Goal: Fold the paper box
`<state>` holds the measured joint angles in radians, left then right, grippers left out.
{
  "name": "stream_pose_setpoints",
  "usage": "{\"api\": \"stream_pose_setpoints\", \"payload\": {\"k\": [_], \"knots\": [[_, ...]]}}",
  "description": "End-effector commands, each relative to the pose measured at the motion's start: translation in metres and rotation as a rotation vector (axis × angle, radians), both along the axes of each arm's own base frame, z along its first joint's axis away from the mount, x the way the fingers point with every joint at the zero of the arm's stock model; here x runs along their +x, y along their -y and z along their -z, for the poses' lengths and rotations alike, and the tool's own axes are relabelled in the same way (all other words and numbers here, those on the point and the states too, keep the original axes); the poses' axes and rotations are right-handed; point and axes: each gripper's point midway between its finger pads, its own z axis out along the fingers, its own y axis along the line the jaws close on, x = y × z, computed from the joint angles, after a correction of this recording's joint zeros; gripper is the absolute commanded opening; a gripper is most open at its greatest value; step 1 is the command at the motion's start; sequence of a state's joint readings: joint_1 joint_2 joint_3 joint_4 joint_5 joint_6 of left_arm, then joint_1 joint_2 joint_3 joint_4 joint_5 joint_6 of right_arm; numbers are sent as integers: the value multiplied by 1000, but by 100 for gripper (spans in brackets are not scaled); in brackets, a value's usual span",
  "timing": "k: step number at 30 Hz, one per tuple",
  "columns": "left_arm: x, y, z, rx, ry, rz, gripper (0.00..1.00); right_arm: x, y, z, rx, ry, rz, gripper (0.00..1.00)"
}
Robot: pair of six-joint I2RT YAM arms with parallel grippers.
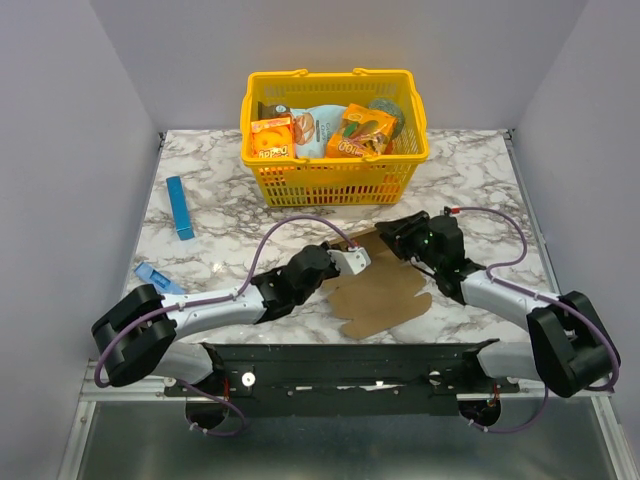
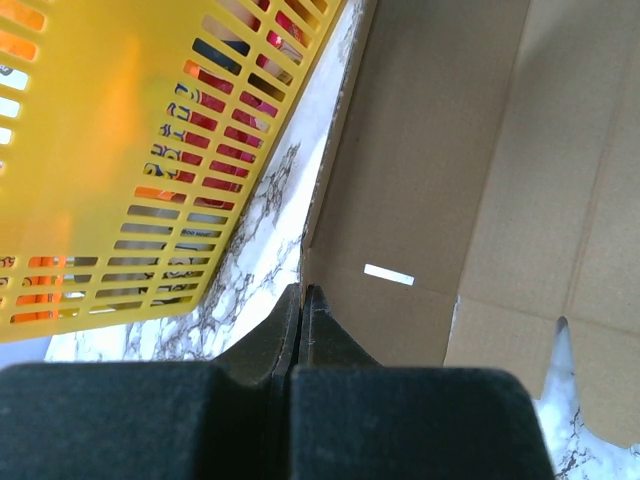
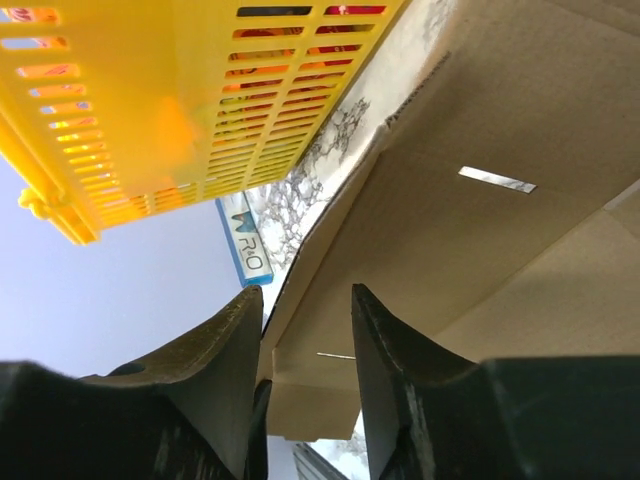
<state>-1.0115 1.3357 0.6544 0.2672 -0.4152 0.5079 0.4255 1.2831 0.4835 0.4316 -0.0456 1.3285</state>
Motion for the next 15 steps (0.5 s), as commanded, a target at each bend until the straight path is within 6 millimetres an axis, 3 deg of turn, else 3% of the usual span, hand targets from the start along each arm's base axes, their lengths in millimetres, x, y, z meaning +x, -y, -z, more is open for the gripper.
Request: {"api": "stream_pose_setpoints", "payload": {"k": [1, 4, 5, 7, 8, 12, 15], "knots": [[2, -2, -8, -22, 46, -34, 4, 4, 3, 8, -17, -20, 34, 44], [1, -1, -10, -34, 46, -40, 18, 6, 7, 13, -28, -23, 59, 34], [1, -2, -9, -37, 43, -42, 30, 5, 8, 14, -28, -23, 59, 34], [0, -1, -9, -48, 36, -44, 38, 6, 8, 15, -26, -24, 61, 31], [0, -1, -9, -53, 35, -45, 50, 6, 8, 16, -27, -25, 61, 29], [-4, 1, -8, -75, 18, -34, 57, 5, 6, 21, -15, -29, 55, 19], [-6, 2, -11, -106, 12, -40, 70, 5, 5, 22, -6, -27, 51, 11]]}}
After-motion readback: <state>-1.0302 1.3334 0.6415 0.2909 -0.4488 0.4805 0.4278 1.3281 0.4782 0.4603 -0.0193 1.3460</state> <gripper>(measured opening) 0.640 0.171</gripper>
